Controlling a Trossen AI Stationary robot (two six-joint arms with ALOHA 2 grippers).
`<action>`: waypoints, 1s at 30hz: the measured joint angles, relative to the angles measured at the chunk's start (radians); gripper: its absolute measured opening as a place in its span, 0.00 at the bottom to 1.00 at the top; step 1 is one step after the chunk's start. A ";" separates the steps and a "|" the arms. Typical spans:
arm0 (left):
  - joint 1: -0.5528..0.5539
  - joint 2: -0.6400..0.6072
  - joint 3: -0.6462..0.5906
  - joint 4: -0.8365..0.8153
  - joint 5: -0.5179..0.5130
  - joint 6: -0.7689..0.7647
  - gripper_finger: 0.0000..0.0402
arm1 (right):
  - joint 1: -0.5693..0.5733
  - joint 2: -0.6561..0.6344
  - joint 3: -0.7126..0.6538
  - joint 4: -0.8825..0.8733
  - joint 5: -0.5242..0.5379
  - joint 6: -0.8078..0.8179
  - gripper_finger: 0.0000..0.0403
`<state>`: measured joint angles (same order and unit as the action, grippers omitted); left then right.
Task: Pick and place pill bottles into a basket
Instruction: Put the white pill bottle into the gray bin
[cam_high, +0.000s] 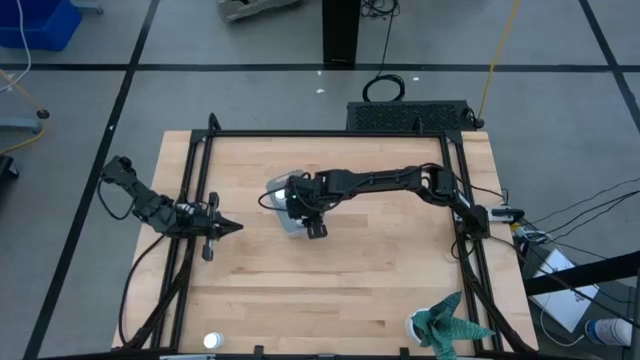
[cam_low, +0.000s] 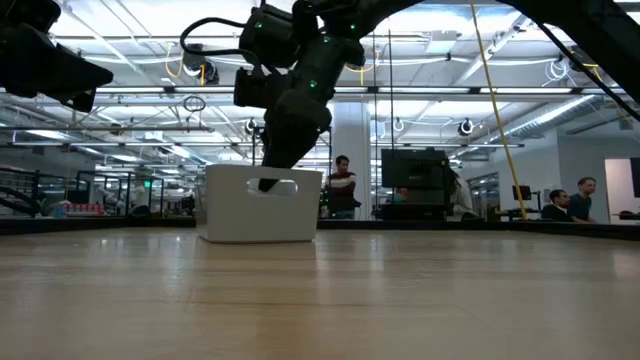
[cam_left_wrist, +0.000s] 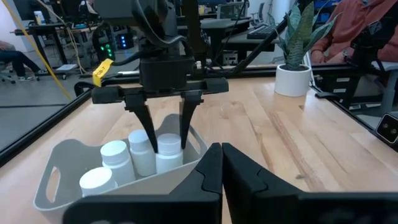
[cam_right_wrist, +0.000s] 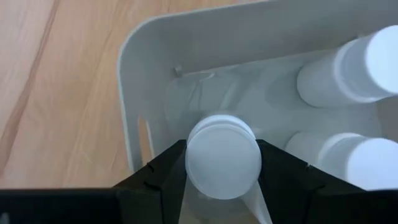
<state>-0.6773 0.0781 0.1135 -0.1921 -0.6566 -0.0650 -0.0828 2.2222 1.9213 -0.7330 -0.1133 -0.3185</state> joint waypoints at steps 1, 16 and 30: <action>0.000 0.000 0.000 0.000 0.000 0.000 0.02 | 0.000 0.000 0.000 -0.001 0.003 0.000 0.41; 0.000 0.000 0.000 0.000 0.000 -0.004 0.11 | 0.015 0.000 0.000 0.036 0.012 -0.013 0.42; 0.000 0.000 0.000 -0.001 0.001 -0.003 0.12 | 0.015 0.000 0.000 0.056 0.061 -0.009 0.54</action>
<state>-0.6773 0.0782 0.1135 -0.1926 -0.6556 -0.0685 -0.0673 2.2219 1.9213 -0.6772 -0.0521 -0.3275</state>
